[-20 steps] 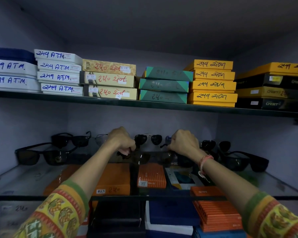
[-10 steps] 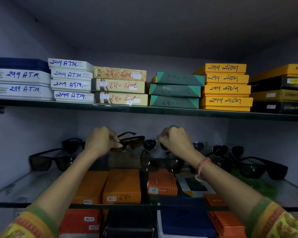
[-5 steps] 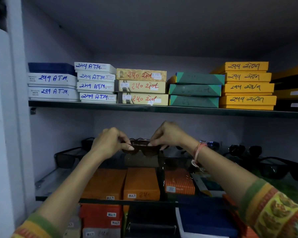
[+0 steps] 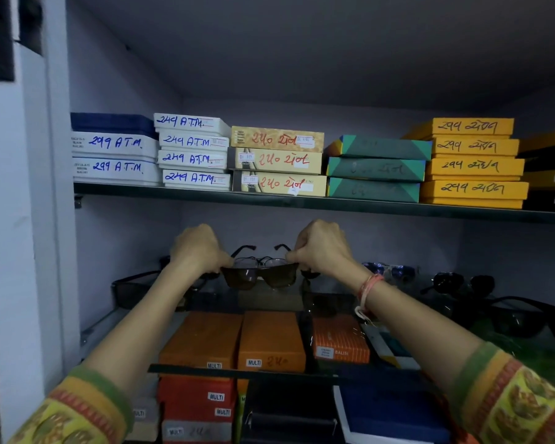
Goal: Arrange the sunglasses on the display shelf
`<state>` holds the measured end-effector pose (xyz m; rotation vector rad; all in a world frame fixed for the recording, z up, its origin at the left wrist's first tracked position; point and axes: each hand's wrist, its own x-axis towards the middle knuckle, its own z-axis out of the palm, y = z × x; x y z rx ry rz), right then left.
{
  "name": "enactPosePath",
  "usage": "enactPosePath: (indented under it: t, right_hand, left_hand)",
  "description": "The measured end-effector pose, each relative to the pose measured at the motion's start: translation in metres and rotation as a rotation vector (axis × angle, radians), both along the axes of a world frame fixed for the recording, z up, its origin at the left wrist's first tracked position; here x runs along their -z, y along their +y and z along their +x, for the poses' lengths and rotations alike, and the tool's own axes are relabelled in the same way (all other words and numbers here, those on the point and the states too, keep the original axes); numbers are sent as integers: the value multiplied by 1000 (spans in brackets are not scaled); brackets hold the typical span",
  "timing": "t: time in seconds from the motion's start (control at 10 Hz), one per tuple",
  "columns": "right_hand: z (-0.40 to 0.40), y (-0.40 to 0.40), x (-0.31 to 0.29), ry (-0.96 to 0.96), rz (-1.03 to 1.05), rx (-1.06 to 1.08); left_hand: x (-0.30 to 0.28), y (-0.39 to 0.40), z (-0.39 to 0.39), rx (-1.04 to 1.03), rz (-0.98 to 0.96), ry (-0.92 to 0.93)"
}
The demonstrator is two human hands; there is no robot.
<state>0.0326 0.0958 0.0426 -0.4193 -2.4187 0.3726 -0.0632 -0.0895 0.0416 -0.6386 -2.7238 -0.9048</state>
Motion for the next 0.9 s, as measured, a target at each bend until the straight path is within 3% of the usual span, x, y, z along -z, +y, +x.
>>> enactPosePath:
  t: [0.1,0.4,0.7,0.8,0.9]
  right_hand:
    - [-4,-3,8,-136,-20,57]
    - [-21,-12,26,-276,20,114]
    - [-24,-13,34,-274,-5,120]
    - [-12,-17,29,-212,-7,155]
    - [6,-12,26,-52,-34,173]
  left_hand:
    - [0,-2,-5,-52,-64,-72]
    - [8,-1,-6,-84,-192,-178]
    - [11,-2,2,-150,-265,-129]
    - [9,-5,4,-134,-267,-71]
    - [16,-12,9,-173,-171,99]
